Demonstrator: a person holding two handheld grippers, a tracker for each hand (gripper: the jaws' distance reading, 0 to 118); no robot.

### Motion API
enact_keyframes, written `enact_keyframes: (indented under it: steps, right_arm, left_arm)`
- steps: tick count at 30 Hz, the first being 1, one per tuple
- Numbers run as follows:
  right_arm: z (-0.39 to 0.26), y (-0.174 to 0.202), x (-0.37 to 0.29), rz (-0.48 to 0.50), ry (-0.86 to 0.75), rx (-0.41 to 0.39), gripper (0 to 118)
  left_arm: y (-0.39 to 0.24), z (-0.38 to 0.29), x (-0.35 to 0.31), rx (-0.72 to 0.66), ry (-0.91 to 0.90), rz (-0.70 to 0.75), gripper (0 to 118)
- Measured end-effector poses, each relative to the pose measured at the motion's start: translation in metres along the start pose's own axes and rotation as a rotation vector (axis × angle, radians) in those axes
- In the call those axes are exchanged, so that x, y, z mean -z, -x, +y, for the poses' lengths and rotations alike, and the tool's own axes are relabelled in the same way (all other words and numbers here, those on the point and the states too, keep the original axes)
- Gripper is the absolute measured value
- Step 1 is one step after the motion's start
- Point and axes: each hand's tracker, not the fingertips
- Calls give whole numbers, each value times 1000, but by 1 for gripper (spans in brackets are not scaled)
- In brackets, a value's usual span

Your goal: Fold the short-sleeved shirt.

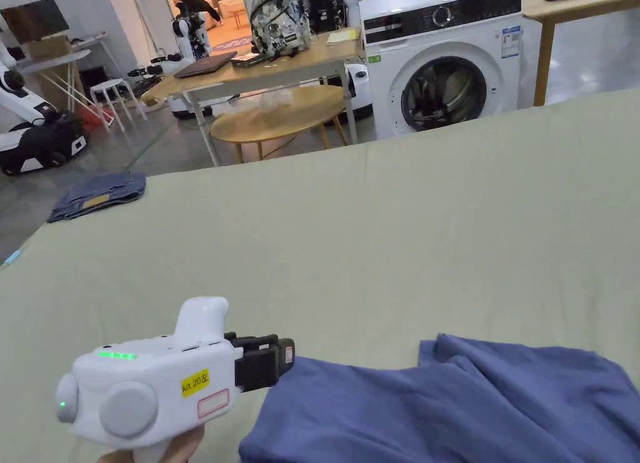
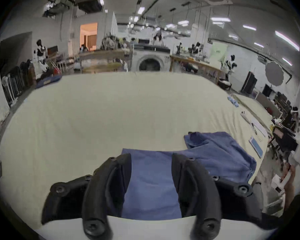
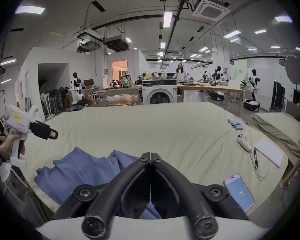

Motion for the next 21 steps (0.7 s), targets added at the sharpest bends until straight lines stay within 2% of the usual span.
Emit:
enact_keyframes:
  steps: [4,7,11,14,15,17,21]
  right_arm:
    - [-8,-16,0,-30,29,21,0]
    - [-11,-24,-5,-61,45,19,0]
    - [-14,-34,-17,-98,42,28,0]
    - [-19,-41,-19,-125,58,52,0]
    - [-22,-45,-19,-131,64,59,0]
    - [-25,-47,-21,-136,72,69,0]
    - [-30,-48,-27,-141,100,81,0]
  left_arm:
    - [20,7,72,-80,171,-71,46]
    - [29,7,115,-89,248,12,46]
    - [40,5,140,-143,299,15,32]
    - [40,3,148,-121,315,51,14]
    - [39,4,146,-125,317,46,2]
    - [37,2,146,-151,335,-8,0]
    - [34,0,150,-125,348,29,0]
